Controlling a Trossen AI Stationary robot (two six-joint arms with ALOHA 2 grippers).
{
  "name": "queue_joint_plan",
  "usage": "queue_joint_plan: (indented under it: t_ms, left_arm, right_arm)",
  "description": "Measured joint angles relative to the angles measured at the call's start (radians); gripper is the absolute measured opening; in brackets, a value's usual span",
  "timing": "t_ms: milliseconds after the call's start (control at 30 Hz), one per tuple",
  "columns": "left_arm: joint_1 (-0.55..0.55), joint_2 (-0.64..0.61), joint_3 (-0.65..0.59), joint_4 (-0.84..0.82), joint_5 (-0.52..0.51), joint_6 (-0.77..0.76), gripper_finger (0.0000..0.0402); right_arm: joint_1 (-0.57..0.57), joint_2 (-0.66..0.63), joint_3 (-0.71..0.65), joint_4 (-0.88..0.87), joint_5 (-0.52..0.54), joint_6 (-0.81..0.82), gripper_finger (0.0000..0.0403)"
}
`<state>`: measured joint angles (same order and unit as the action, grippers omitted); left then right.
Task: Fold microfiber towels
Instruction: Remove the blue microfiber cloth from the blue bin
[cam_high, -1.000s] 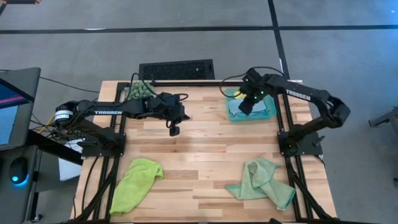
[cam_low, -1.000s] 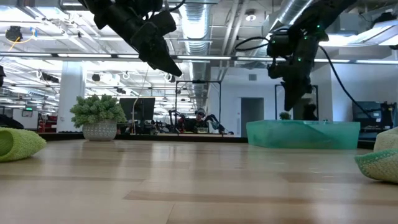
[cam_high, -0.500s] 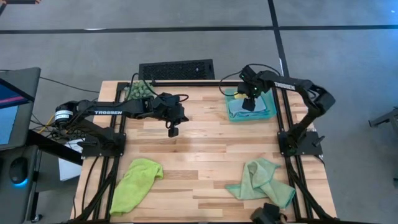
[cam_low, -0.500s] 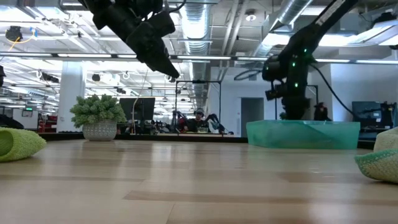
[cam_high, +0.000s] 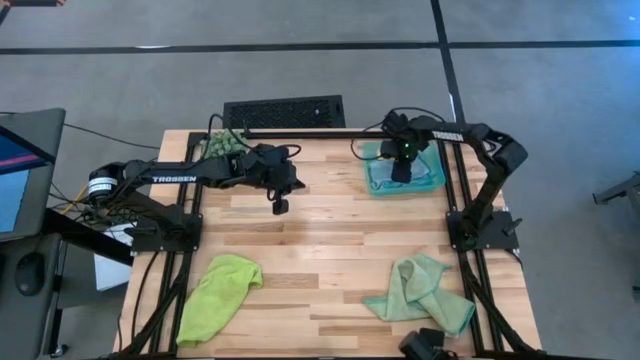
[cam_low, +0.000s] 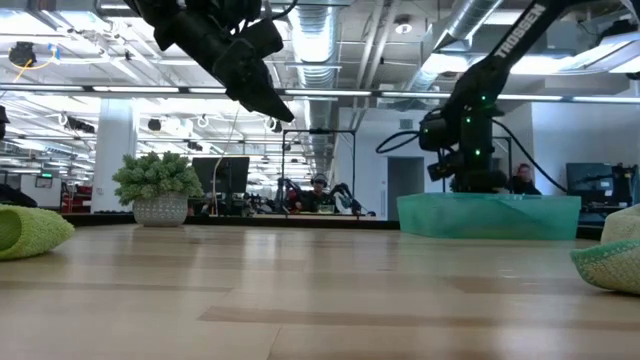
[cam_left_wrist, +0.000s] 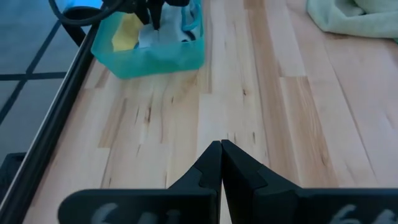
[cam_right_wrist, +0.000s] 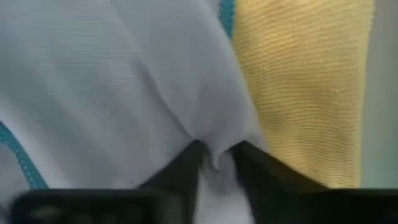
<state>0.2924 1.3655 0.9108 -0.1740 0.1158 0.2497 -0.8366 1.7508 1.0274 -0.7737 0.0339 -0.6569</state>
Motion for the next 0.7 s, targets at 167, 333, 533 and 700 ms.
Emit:
queue_joint_plan:
  t_ms: [167, 333, 533, 700]
  left_arm:
    - [0.002, 0.0, 0.0, 0.011, -0.001, 0.003, 0.0]
    - [0.002, 0.0, 0.0, 0.01, -0.004, 0.004, 0.0]
    - [0.003, 0.0, 0.0, 0.009, -0.004, 0.004, 0.0]
    - [0.003, 0.0, 0.0, 0.008, -0.004, 0.004, 0.0]
  right_arm:
    - [0.009, -0.041, 0.014, -0.014, 0.016, -0.017, 0.0018]
    - [0.025, -0.119, 0.013, -0.056, 0.017, -0.016, 0.0012]
    - [0.033, -0.242, 0.013, -0.112, 0.017, 0.027, 0.0013]
    - [0.059, -0.351, 0.013, -0.155, 0.016, 0.052, 0.0006]
